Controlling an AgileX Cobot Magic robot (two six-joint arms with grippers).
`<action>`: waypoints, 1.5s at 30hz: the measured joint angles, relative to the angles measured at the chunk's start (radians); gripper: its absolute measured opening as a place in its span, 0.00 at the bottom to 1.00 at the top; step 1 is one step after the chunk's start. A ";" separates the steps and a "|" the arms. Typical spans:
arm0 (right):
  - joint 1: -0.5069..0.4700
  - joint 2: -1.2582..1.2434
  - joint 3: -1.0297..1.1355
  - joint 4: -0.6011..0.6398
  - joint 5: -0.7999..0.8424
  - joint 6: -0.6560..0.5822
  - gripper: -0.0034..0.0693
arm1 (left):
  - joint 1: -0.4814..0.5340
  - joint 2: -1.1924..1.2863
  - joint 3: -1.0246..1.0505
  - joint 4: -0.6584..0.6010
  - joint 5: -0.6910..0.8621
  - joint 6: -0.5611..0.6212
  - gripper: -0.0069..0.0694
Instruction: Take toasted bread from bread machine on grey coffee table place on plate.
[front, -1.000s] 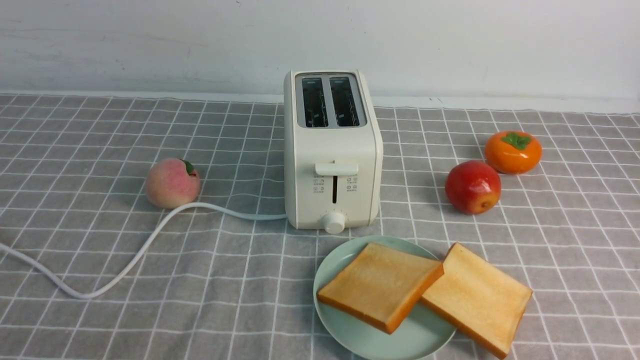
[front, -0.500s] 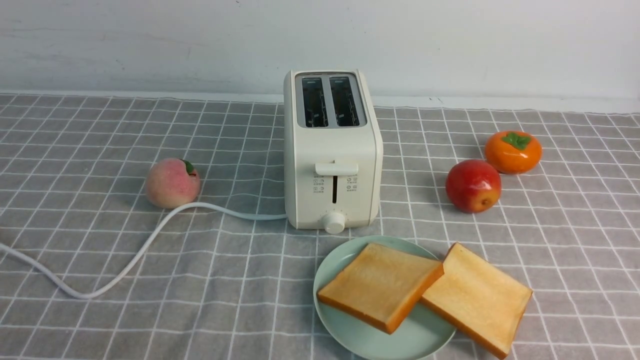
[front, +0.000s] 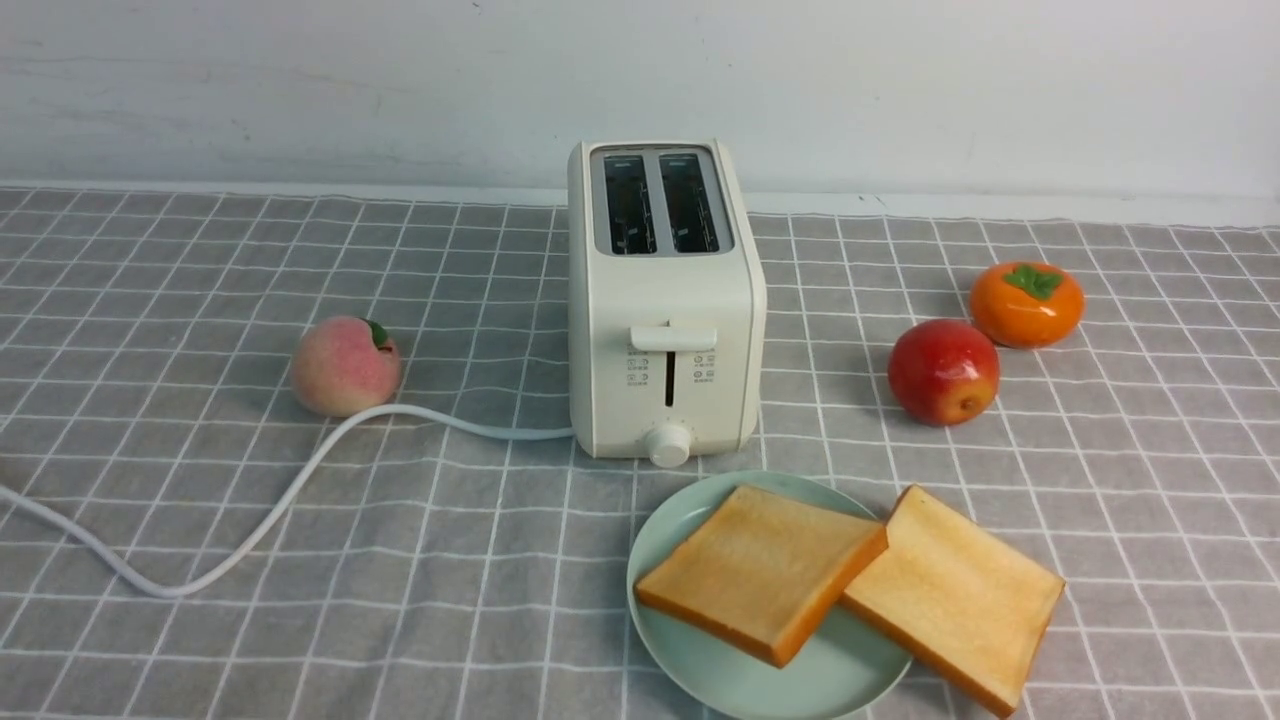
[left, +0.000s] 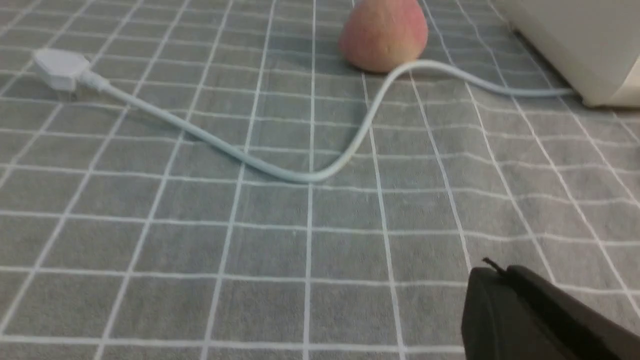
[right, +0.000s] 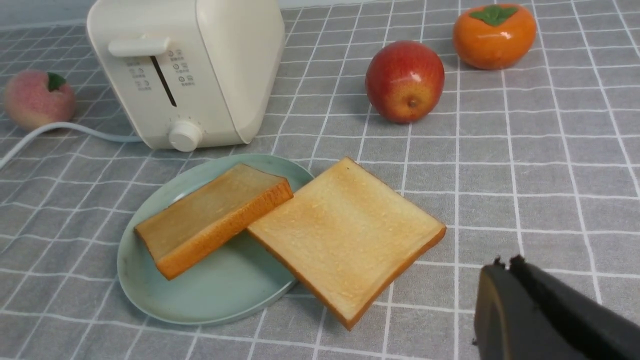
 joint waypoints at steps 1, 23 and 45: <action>0.000 0.000 0.000 0.000 0.002 0.000 0.05 | -0.011 0.000 0.002 -0.003 0.009 0.000 0.07; 0.000 0.000 0.000 0.001 0.008 0.000 0.08 | -0.044 0.000 0.004 -0.015 0.018 0.000 0.09; -0.297 -0.077 0.056 -0.081 0.007 -0.015 0.12 | -0.044 0.000 0.004 -0.015 0.018 0.000 0.11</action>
